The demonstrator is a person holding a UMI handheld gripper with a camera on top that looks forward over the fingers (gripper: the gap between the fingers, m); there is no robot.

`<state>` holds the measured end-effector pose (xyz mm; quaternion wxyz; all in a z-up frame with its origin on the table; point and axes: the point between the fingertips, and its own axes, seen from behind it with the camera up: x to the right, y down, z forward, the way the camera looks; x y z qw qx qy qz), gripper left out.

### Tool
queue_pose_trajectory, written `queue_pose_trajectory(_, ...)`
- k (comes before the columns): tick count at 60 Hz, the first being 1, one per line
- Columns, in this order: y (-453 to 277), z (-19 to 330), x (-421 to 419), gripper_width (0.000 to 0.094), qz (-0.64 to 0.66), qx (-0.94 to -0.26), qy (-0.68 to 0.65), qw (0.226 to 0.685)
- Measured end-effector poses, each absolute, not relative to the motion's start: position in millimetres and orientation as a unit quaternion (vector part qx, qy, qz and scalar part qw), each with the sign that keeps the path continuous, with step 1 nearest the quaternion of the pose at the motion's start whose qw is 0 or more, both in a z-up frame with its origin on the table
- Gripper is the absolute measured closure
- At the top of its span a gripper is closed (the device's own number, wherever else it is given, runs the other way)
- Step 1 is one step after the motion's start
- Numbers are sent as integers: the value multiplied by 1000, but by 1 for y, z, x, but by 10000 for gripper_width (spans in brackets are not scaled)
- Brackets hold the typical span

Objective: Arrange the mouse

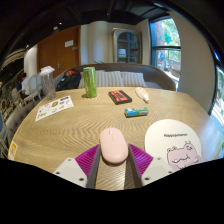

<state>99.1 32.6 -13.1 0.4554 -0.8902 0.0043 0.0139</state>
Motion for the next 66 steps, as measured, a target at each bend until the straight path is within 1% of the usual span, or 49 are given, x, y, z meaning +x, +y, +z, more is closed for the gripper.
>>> queue_pose_trajectory(1,31,-15,100,422,12,-893,5,450)
queue_pose_trajectory(4,31,-16,101,428,8,-895,9,446)
queue_pose_trajectory(15,26,-10,96,540,-8,-893,-12,451)
queue_pose_trajectory(18,26,12,95,541,-9,-878,-26,478)
queue_pose_trajectory(24,15,89,118,543,-29,-836,-18,548)
queue_pose_trajectory(27,6,124,138,543,-37,-819,-9,572)
queue_pose_trajectory(30,-1,145,164,545,-50,-808,11,587)
queue_pose_trajectory(34,-9,150,204,545,-71,-808,25,584)
queue_pose_trajectory(36,-11,142,223,546,-78,-814,39,575)
queue_pose_trajectory(38,-13,127,241,546,-83,-824,49,558)
queue_pose_trajectory(40,-16,101,257,547,-85,-834,59,542)
queue_pose_trajectory(46,-13,41,290,546,-77,-873,75,476)
queue_pose_trajectory(48,-13,18,294,546,-74,-880,76,464)
queue_pose_trajectory(50,-12,5,298,546,-72,-886,77,453)
queue_pose_trajectory(54,-9,-10,304,544,-70,-890,82,443)
queue_pose_trajectory(56,-5,-10,304,545,-62,-886,86,451)
queue_pose_trajectory(58,-5,-9,304,539,-56,-889,89,446)
queue_pose_trajectory(64,-5,-11,304,445,-49,-889,85,447)
queue_pose_trajectory(66,-5,-11,305,401,-50,-890,81,446)
